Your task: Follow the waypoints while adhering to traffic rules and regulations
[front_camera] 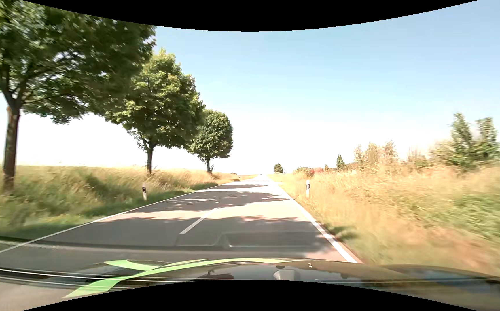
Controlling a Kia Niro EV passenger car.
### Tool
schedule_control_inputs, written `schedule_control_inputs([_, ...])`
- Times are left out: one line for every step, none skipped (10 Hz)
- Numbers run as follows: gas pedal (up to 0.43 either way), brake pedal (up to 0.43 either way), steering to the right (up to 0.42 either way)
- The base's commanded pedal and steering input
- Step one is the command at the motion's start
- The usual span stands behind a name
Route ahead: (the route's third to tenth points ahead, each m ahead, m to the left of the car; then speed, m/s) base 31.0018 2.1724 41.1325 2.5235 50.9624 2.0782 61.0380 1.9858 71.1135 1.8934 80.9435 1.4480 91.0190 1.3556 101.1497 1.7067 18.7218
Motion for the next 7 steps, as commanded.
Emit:
schedule_control_inputs([0.370, 0.000, -0.007])
schedule_control_inputs([0.370, 0.000, -0.007])
schedule_control_inputs([0.370, 0.000, -0.006])
schedule_control_inputs([0.358, 0.000, -0.004])
schedule_control_inputs([0.350, 0.000, -0.003])
schedule_control_inputs([0.350, 0.000, -0.002])
schedule_control_inputs([0.350, 0.000, -0.002])
